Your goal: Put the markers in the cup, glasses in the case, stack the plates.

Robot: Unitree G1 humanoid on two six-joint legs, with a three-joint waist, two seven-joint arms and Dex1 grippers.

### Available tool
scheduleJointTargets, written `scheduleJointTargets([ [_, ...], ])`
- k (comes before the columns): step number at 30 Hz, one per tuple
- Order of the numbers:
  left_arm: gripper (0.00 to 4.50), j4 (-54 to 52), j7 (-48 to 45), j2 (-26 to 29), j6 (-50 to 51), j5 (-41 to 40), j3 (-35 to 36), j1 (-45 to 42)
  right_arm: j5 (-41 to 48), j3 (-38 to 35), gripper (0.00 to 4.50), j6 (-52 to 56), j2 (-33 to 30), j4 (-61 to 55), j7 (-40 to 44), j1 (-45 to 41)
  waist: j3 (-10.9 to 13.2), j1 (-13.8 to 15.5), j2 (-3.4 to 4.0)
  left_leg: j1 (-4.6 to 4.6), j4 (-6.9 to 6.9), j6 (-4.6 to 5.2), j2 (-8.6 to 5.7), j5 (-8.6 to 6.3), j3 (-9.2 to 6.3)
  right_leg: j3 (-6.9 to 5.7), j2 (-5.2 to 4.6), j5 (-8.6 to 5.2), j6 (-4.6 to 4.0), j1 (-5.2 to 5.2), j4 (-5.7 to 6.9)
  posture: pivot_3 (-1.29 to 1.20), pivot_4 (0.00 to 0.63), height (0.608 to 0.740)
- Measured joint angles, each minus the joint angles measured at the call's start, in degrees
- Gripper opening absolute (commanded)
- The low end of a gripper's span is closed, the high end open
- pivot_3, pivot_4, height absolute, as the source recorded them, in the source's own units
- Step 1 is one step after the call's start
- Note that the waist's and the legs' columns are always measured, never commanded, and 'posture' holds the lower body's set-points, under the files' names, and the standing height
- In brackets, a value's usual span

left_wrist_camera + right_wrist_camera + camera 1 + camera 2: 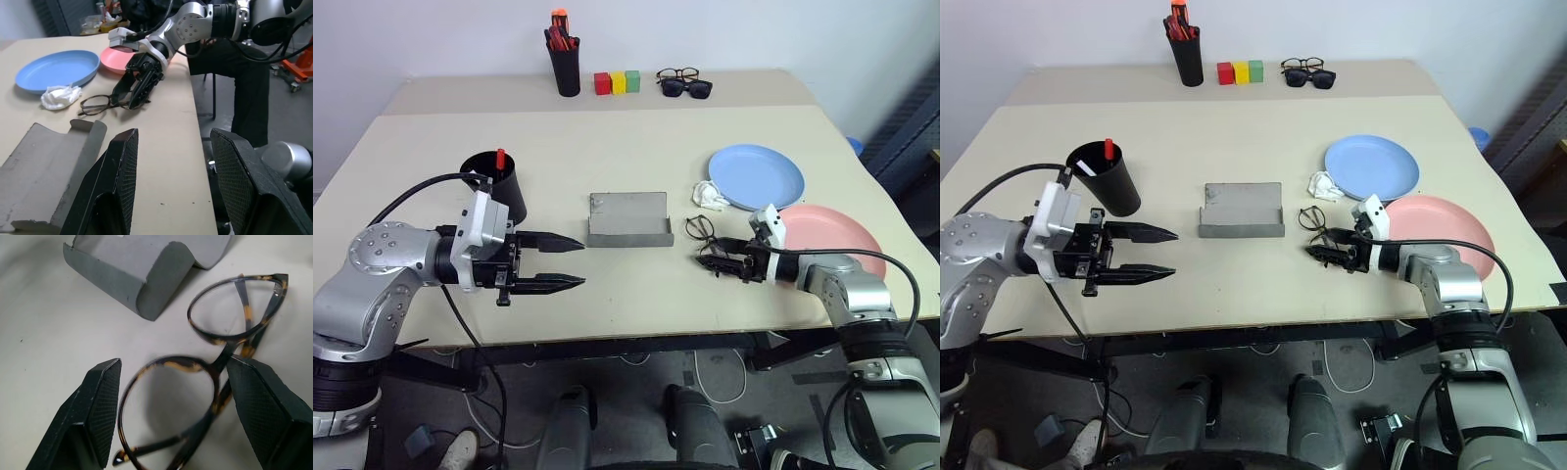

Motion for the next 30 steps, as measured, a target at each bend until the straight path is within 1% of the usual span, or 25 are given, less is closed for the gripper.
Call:
scheduleJointTargets([
  [7,2.33,-0.5,2.3,-0.8,0.0,0.0,-0.4,0.4,-0.2,0.8,3.42,1.1,1.2,0.0,-0.3,-1.5,0.0,0.0,0.00,0.00,-0.01,0.00,0.00,0.00,0.00,0.00,0.00,0.01,-0.01,0.00,0.00,0.00,0.150,0.740],
  [10,2.39,-1.3,2.9,-0.8,0.0,0.1,-0.4,0.5,-0.2,1.0,2.67,1.2,1.6,0.0,-0.3,-1.6,0.0,0.0,0.00,-0.01,-0.01,0.00,0.00,0.00,0.00,0.00,0.00,0.01,-0.01,0.00,0.00,0.00,0.150,0.740],
  [11,2.39,-1.6,3.1,-0.8,0.0,0.1,-0.4,0.5,-0.3,1.1,2.24,1.2,1.6,0.0,-0.3,-1.6,0.0,0.1,0.00,-0.01,-0.01,0.00,0.00,0.00,0.00,0.00,0.00,0.01,-0.01,0.00,0.00,0.00,0.150,0.740],
  [15,2.39,-1.7,3.5,-0.9,0.0,0.1,-0.4,1.0,-0.5,1.0,0.20,1.3,1.6,0.0,-0.3,-1.7,0.0,0.0,0.00,-0.01,-0.01,0.00,0.00,0.00,0.00,0.00,0.00,0.00,0.00,0.00,0.00,0.00,0.150,0.740],
  [16,2.39,-1.7,3.7,-1.0,0.0,0.1,-0.4,1.0,0.3,0.9,0.09,1.3,1.7,-1.0,0.6,-1.9,0.0,0.0,0.00,0.01,-0.01,0.00,0.00,0.00,0.00,0.00,0.00,0.00,0.00,0.01,0.00,0.00,0.150,0.740],
  [24,2.39,-2.1,4.8,-1.7,-0.3,0.3,-0.4,1.0,-0.5,0.9,0.09,1.2,1.3,-2.4,-0.8,-2.3,0.0,0.2,-0.01,0.00,0.01,-0.02,0.01,-0.01,0.00,0.00,0.00,-0.01,0.03,0.02,-0.01,0.00,0.150,0.740],
  [27,2.39,-2.1,5.3,-1.9,-0.9,0.5,-0.4,1.0,-0.9,0.4,0.09,0.6,-0.1,-2.6,-1.6,-2.1,0.0,0.2,0.00,-0.03,0.00,-0.02,0.00,0.00,0.01,0.00,0.00,0.00,0.01,0.01,-0.08,0.00,0.150,0.740],
  [30,2.39,-2.1,5.8,-2.0,-1.1,0.5,-0.4,1.4,-1.6,-1.8,0.09,-0.7,-1.9,-2.4,-2.8,-2.8,0.0,0.2,0.00,-0.04,-0.03,-0.02,0.00,0.00,0.03,0.00,0.00,0.00,0.01,0.01,-0.13,0.00,0.150,0.740],
])
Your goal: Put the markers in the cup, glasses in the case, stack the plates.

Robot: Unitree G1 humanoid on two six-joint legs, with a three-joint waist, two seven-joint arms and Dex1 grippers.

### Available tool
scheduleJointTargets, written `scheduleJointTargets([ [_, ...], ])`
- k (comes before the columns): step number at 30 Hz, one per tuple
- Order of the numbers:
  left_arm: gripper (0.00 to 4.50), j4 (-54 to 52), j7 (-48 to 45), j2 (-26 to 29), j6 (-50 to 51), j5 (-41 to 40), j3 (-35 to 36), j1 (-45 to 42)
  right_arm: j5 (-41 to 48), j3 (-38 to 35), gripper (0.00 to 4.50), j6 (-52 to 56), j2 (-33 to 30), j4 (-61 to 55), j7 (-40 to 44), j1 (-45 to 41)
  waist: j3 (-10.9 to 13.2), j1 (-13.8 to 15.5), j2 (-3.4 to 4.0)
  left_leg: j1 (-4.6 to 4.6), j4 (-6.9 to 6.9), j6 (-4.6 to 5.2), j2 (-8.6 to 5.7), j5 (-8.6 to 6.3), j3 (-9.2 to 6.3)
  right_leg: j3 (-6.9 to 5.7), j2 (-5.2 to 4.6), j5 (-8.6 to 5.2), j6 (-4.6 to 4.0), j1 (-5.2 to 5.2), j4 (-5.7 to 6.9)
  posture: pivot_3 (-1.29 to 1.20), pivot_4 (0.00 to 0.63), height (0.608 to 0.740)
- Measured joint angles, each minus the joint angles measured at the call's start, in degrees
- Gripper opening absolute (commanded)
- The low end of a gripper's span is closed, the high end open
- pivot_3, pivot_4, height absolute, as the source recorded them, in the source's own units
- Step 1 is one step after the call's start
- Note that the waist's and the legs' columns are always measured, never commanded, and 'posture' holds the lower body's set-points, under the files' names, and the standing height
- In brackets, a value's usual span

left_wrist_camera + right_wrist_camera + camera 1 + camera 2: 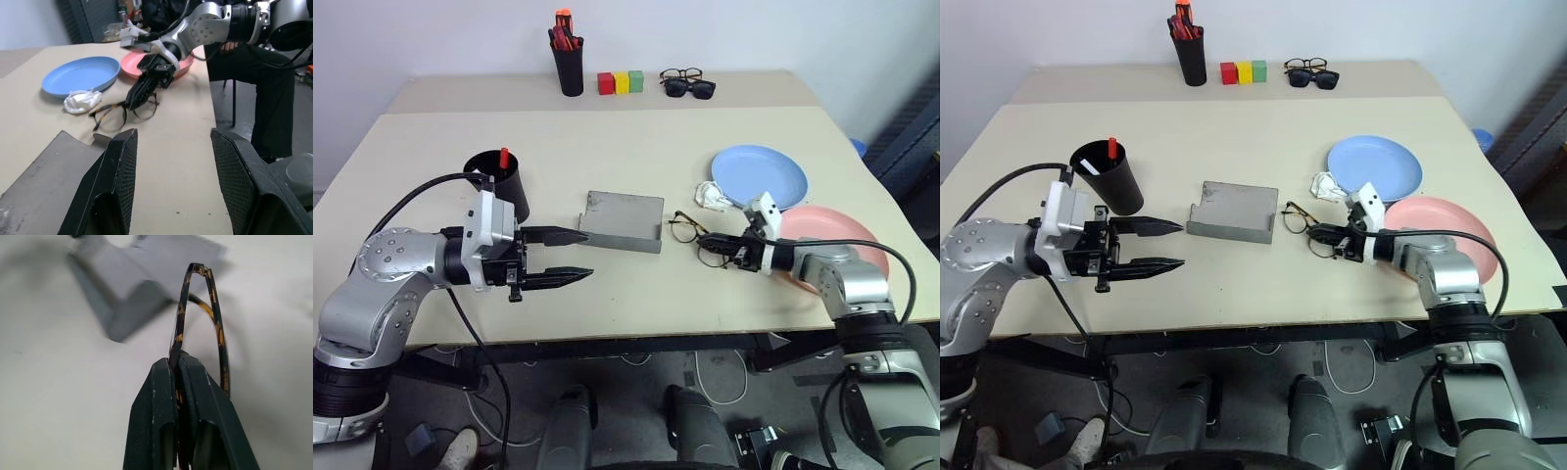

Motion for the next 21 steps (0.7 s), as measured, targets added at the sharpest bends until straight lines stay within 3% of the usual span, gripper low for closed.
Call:
scheduleJointTargets([
  [3,2.39,0.0,0.9,0.0,0.0,0.0,0.0,1.4,1.2,-1.9,0.09,-0.3,0.5,-0.5,-0.2,-2.6,0.0,-0.5,0.02,0.01,-0.07,0.00,0.05,0.00,0.01,0.00,0.05,0.00,0.00,-0.06,0.01,0.00,0.150,0.740],
  [9,2.39,-0.9,3.5,0.0,0.1,-0.2,1.2,4.4,4.6,-1.4,0.09,-3.6,10.7,-4.4,-0.2,-8.1,0.0,-1.3,0.03,0.05,-0.14,0.00,0.47,0.00,0.00,-0.02,0.45,0.05,-0.09,-0.10,0.06,0.00,0.150,0.740],
  [21,2.39,-7.7,10.1,1.3,2.8,-2.7,9.2,12.5,-0.8,3.0,0.09,-26.2,25.2,8.5,-0.1,-9.6,0.0,-1.8,0.07,0.05,-0.19,-0.02,0.57,0.00,0.08,-0.01,0.52,0.15,-0.24,-0.15,0.02,0.00,0.150,0.740],
])
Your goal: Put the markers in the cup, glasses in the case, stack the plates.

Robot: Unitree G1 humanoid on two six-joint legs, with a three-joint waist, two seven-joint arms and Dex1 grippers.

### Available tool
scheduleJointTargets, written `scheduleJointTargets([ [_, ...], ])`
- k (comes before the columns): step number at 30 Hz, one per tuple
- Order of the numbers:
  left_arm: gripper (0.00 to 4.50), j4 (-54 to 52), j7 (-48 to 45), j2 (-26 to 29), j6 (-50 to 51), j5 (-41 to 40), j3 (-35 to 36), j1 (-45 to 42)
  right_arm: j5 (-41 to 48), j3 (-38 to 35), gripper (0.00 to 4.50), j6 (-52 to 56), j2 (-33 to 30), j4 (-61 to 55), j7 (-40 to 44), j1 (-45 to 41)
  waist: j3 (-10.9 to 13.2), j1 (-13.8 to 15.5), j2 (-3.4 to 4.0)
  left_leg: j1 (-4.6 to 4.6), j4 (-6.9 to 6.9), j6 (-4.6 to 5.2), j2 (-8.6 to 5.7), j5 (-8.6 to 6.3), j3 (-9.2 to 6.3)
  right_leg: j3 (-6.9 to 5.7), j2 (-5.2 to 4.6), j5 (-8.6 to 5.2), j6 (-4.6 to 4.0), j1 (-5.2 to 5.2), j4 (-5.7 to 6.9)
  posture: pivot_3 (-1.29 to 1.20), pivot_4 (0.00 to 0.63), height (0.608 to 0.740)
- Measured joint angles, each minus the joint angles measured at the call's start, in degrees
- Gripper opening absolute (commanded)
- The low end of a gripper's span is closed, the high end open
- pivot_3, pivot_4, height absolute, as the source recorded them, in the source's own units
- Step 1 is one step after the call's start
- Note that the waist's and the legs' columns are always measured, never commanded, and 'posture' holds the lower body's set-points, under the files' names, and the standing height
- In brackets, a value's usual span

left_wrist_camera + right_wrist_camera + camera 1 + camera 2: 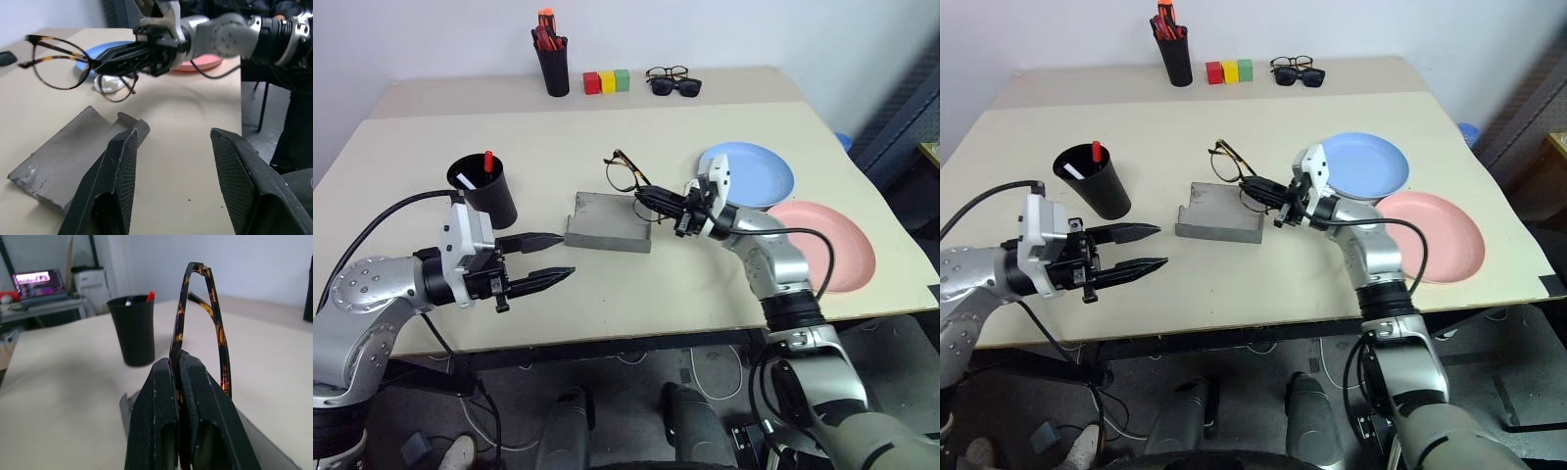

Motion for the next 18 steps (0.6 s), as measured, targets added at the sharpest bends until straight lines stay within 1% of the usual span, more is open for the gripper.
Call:
scheduleJointTargets([
  [4,2.39,-1.6,1.4,0.1,0.4,-0.8,2.1,2.1,-1.2,0.0,0.09,-5.0,2.7,5.3,-0.9,-1.2,0.0,0.0,0.01,0.00,-0.01,-0.02,0.02,0.00,0.01,0.00,0.02,0.01,-0.01,-0.01,0.00,0.00,0.150,0.740],
  [8,2.39,-2.6,2.5,0.1,0.9,-1.2,2.8,3.6,-1.2,-0.2,0.09,-7.2,4.6,8.8,-1.1,-2.1,0.0,0.0,0.02,0.00,-0.03,-0.05,0.04,0.00,0.03,0.00,0.02,0.01,-0.02,-0.03,0.00,0.00,0.150,0.740],
  [13,2.39,-3.5,3.4,0.1,1.0,-1.9,3.5,4.4,-1.6,-0.4,0.09,-10.3,5.5,13.0,-1.2,-2.7,0.0,0.0,0.02,0.00,-0.07,-0.08,0.05,0.01,0.04,0.00,0.03,0.01,-0.03,-0.06,0.00,0.00,0.150,0.740],
  [18,2.39,-3.7,3.9,0.2,1.0,-2.2,4.6,5.0,-4.9,0.6,0.09,-15.9,5.2,17.2,-0.8,-2.6,0.0,0.0,0.02,0.01,-0.18,-0.14,0.06,0.05,0.06,0.00,0.04,0.01,-0.03,-0.10,-0.01,0.00,0.150,0.740],
])
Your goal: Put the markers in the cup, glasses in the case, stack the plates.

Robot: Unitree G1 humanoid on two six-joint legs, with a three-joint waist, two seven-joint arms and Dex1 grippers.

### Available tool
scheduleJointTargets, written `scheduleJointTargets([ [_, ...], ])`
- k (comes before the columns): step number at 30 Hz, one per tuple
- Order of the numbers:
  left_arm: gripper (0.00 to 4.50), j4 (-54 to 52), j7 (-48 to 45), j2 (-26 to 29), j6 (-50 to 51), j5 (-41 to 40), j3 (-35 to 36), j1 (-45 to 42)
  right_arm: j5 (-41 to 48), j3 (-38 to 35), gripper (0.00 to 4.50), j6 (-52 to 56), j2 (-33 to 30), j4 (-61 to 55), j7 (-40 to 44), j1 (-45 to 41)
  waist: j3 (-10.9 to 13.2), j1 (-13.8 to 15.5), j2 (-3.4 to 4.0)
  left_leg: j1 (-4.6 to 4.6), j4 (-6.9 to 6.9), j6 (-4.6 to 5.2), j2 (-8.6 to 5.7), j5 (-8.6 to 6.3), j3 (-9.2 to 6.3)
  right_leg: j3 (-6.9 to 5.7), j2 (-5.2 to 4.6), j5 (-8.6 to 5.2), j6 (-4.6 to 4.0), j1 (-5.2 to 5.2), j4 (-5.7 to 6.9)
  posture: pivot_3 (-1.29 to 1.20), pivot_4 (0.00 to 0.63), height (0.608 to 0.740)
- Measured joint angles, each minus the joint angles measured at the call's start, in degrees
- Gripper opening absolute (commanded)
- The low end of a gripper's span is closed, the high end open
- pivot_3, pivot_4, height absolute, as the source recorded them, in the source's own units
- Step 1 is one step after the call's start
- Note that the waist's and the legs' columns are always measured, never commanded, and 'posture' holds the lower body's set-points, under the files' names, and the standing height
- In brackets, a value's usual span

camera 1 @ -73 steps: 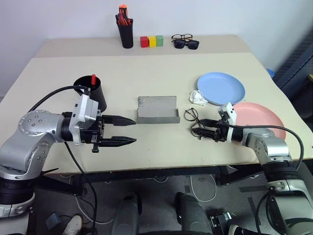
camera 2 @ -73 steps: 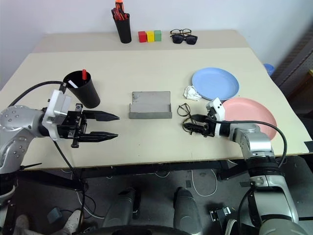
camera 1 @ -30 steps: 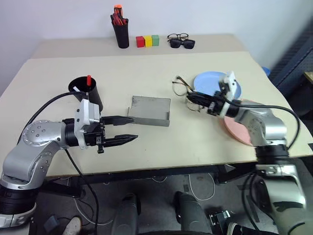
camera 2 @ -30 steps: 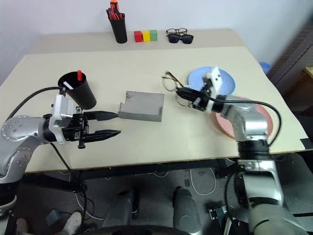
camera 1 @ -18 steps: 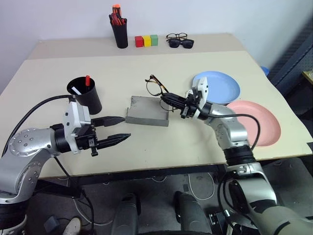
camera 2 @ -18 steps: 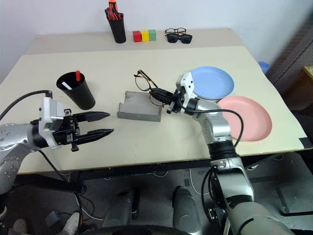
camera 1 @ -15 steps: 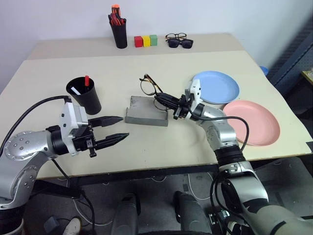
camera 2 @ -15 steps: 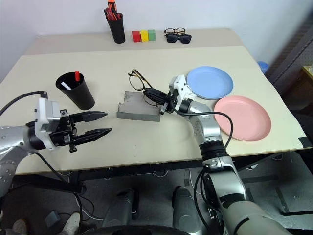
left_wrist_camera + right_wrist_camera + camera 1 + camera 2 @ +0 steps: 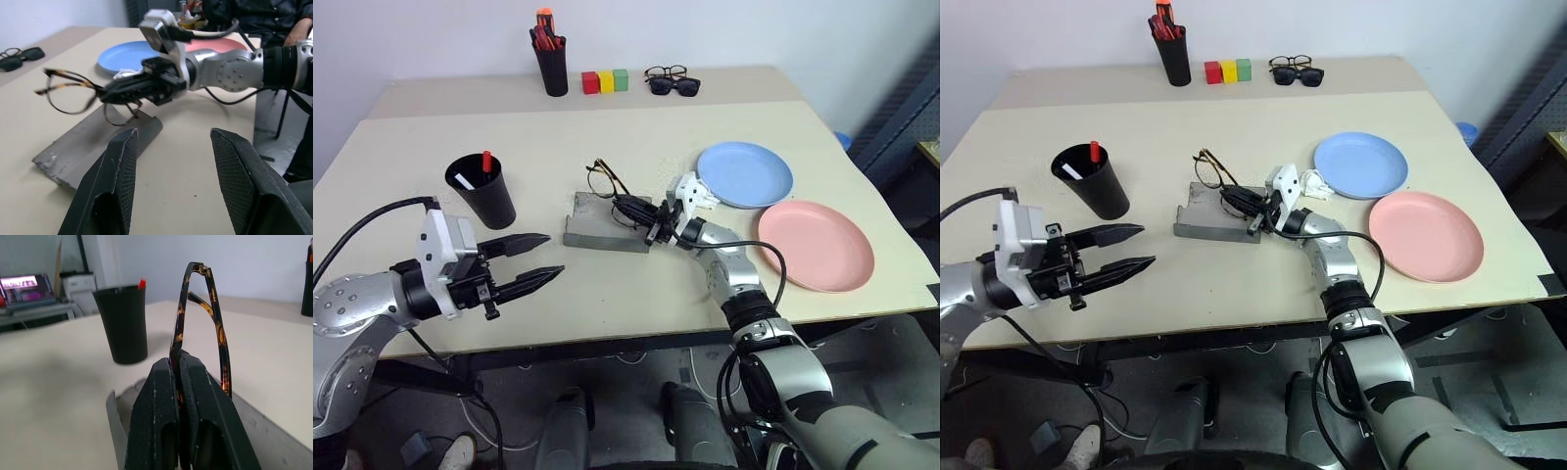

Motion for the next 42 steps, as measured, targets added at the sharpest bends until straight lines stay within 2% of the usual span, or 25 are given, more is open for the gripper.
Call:
scheduleJointTargets([
  [1,2.39,0.0,0.0,0.0,0.0,0.0,0.0,0.2,-1.0,0.5,0.09,-1.2,-0.2,0.5,0.4,0.2,0.0,0.0,0.00,0.01,-0.05,-0.04,0.00,0.02,0.00,0.00,0.00,0.00,0.00,-0.01,0.00,0.00,0.150,0.740],
  [4,2.39,0.0,0.0,0.0,0.0,0.0,0.0,0.2,-3.0,1.5,1.04,-3.6,-0.5,1.9,1.0,0.4,0.0,0.0,0.00,0.01,-0.14,-0.12,0.00,0.08,0.00,0.00,0.01,0.00,-0.01,-0.06,0.00,0.00,0.150,0.740],
  [11,2.39,0.1,0.4,0.0,0.1,-0.3,0.0,0.0,-5.7,1.4,4.45,-7.7,-2.4,3.8,-0.3,0.5,0.0,0.0,0.00,0.01,-0.16,-0.22,0.01,0.14,0.00,0.00,0.01,0.01,-0.02,-0.06,0.01,0.00,0.150,0.740],
  [16,2.39,1.3,6.2,-1.8,3.0,-4.4,0.6,-4.3,-4.2,-0.2,4.45,-6.2,-4.2,0.9,-1.1,1.7,0.0,0.2,-0.01,0.00,-0.14,-0.24,0.01,0.18,-0.01,0.00,0.01,0.01,-0.03,-0.04,0.01,0.00,0.150,0.740],
  [18,2.39,2.7,9.4,-2.8,4.4,-5.2,0.5,-7.7,-2.4,-1.2,4.45,-3.2,-5.7,-4.7,-1.4,3.7,0.0,0.4,-0.01,0.00,-0.12,-0.25,0.01,0.19,-0.01,0.00,0.01,0.02,-0.03,-0.02,0.03,0.00,0.150,0.740],
  [21,1.49,6.3,13.5,-3.9,6.1,-4.9,-1.1,-14.0,1.3,-3.5,4.50,4.1,-11.3,-17.8,-1.8,9.6,0.0,1.1,-0.04,0.02,-0.10,-0.26,0.01,0.21,-0.01,0.00,0.01,0.00,-0.01,0.03,0.04,0.00,0.150,0.740],
  [24,0.10,11.1,16.0,-5.0,7.4,-3.4,-4.6,-19.8,3.9,-5.9,4.50,10.4,-17.7,-29.5,-1.7,17.8,0.0,2.0,-0.07,0.04,-0.10,-0.26,0.01,0.20,0.01,0.00,0.02,0.00,0.00,0.04,0.01,0.00,0.150,0.740],
  [29,0.03,19.9,18.2,-9.2,7.6,1.5,-11.7,-31.1,7.4,-10.8,4.50,17.7,-26.7,-44.2,-1.6,32.8,0.0,2.3,-0.09,0.00,0.07,-0.27,0.01,0.20,0.03,0.00,0.01,-0.09,0.15,0.11,-0.08,0.00,0.150,0.740],
  [34,0.03,31.7,20.2,-13.7,7.4,8.8,-17.9,-43.0,12.5,-19.0,4.50,22.1,-32.3,-55.8,-0.9,45.5,0.0,2.1,-0.14,0.02,0.27,-0.28,0.02,0.19,0.04,0.00,0.01,-0.07,0.13,0.20,-0.12,0.00,0.150,0.740],
  [37,0.03,40.4,20.3,-15.5,7.5,14.7,-23.1,-50.0,14.2,-22.8,4.50,23.5,-33.6,-60.3,-0.9,51.2,0.0,2.1,-0.18,-0.01,0.34,-0.35,0.02,0.14,0.04,0.00,0.00,-0.07,0.13,0.23,-0.26,0.00,0.150,0.740],
  [42,0.03,61.3,19.9,-19.5,4.2,26.9,-32.1,-61.6,15.3,-26.8,4.50,24.5,-33.6,-65.7,-1.7,59.5,0.0,2.1,-0.20,-0.08,0.31,-0.43,0.01,0.07,0.10,0.00,-0.04,-0.07,0.13,0.27,-0.55,0.00,0.150,0.740],
])
